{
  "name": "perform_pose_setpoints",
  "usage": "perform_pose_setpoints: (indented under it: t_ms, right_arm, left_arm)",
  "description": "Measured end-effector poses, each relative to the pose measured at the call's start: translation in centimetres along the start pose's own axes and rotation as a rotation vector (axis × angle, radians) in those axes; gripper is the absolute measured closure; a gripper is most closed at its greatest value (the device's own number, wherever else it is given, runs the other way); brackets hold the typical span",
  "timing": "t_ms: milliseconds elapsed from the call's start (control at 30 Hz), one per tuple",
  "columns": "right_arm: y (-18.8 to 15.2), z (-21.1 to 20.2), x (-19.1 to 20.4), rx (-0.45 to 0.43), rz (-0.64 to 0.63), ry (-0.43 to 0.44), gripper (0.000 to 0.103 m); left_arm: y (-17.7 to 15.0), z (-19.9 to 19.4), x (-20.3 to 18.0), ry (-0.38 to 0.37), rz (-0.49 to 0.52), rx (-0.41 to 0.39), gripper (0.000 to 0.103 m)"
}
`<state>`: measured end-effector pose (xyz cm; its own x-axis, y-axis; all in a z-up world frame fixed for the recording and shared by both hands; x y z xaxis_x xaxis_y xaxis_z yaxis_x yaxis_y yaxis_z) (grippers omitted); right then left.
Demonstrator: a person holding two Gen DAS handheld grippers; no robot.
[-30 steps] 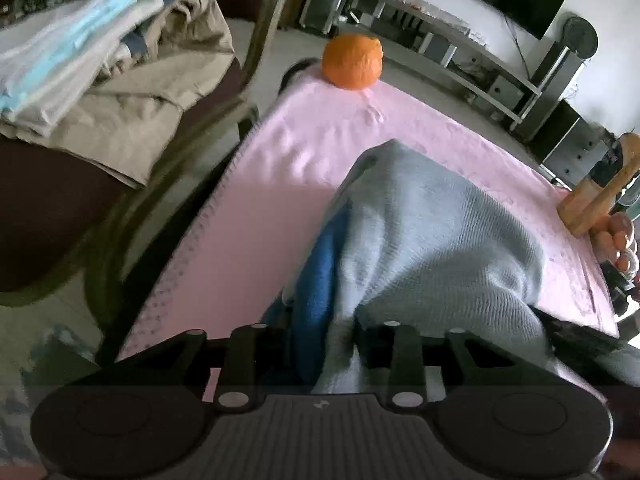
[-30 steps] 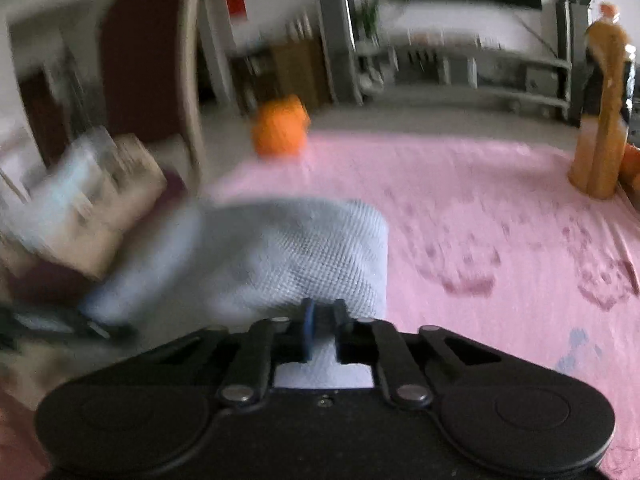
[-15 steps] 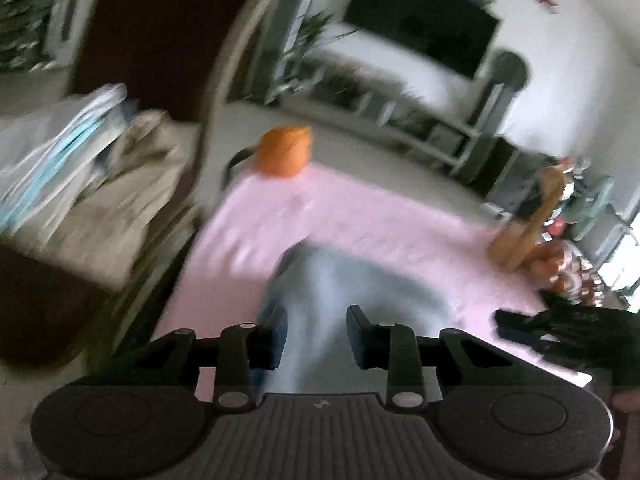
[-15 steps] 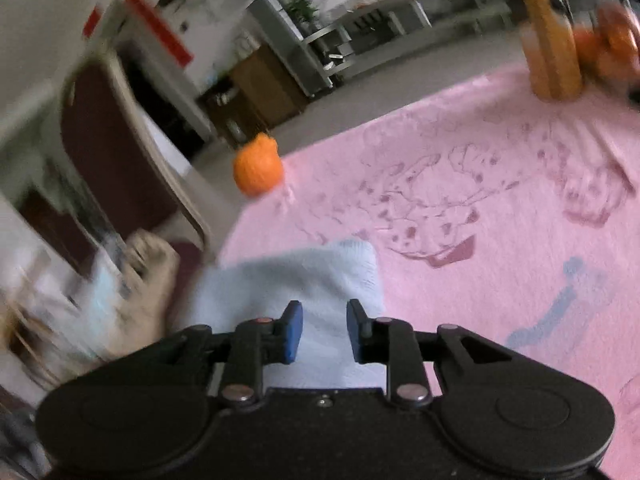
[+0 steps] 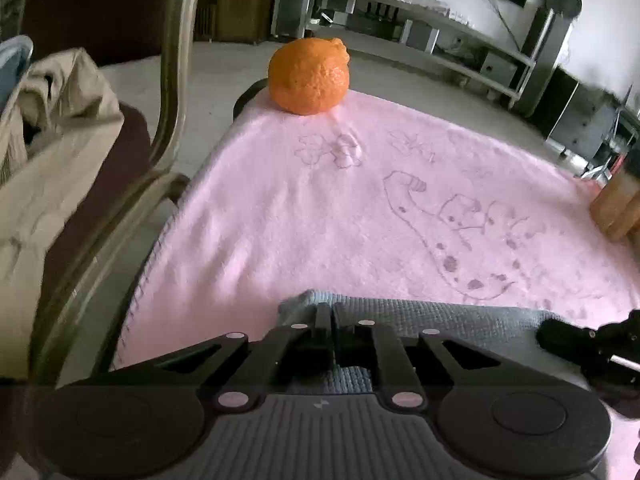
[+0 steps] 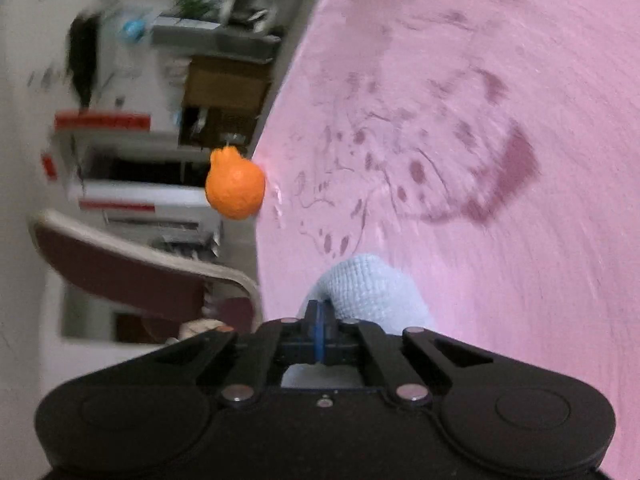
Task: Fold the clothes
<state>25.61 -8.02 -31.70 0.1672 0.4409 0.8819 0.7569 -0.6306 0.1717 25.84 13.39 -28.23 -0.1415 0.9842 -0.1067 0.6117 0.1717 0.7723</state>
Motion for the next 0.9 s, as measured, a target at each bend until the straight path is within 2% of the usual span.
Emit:
perform_pose_setpoints:
  t_ms: [100, 200, 267, 300, 333, 400, 500, 567, 667, 767, 833, 900]
  right_arm:
    - [-0.2, 1.0, 0.9, -0.029, -0.128, -0.043, 0.103]
    - [-0.5, 0.3, 1.7, -0.039, -0.170, -0.059, 0.103]
    - [-1.1, -2.4, 3.1, -0.038, -0.181, -0.031, 0.101]
    - [-1.5, -3.8, 3.7, -0.038, -0.186, -0.017, 0.092]
    - [-1.8, -5.1, 4.4, -0.037, -0.191, -0.003, 0.089]
    - [-2.5, -7.8, 5.8, -0.036, -0.202, 0.026, 0.089]
    - [-3.7, -11.8, 7.6, -0.031, -0.223, 0.062, 0.086]
    - [-5.5, -14.0, 7.3, -0.021, -0.254, 0.048, 0.081]
    - [-7.9, -16.9, 6.3, -0.012, -0.295, 0.021, 0.079]
    - [-10.4, -17.2, 4.2, 0.030, -0.292, 0.011, 0.079]
    - [-11.6, -17.0, 3.6, 0.071, -0.271, 0.043, 0.080]
    - [-12.0, -16.4, 2.8, 0.090, -0.257, 0.036, 0.081]
  left_arm:
    - [0.1, 0.1, -0.3, 0.011, 0.048, -0.018, 0.090]
    - [0.4, -1.9, -0.2, -0.037, 0.037, -0.021, 0.091]
    - [0.8, -4.7, -0.2, -0.066, 0.035, -0.051, 0.091]
    - [0.9, -6.4, -0.1, -0.075, 0.040, -0.074, 0.091]
    - [0.9, -8.3, 0.0, -0.085, 0.043, -0.094, 0.090]
    - [0.4, -12.0, 0.5, -0.119, 0.042, -0.129, 0.088]
    - [-1.6, -15.9, 2.0, -0.158, 0.002, -0.137, 0.088]
    - [-3.1, -17.4, 2.9, -0.186, -0.052, -0.118, 0.088]
    - [-4.6, -18.4, 2.7, -0.211, -0.068, -0.102, 0.089]
    - [-5.4, -18.6, 1.8, -0.240, -0.060, -0.087, 0.089]
    - [-5.5, -17.6, 1.2, -0.218, -0.037, -0.067, 0.090]
    - [-5.7, -16.0, 1.0, -0.159, -0.014, -0.032, 0.093]
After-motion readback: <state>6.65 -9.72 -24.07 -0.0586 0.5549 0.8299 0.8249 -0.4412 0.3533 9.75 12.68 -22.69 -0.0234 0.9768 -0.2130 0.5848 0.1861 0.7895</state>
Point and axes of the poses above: each gripper's, at about its wrist camera, not at the fingertips, and z roughly the way its jaws point, x to its left, y to its top, the point moved 9 cm from there along z, roughly the way its jaws point, and after that the axes turned 11 degrees about -x, right-handed, at the moved point
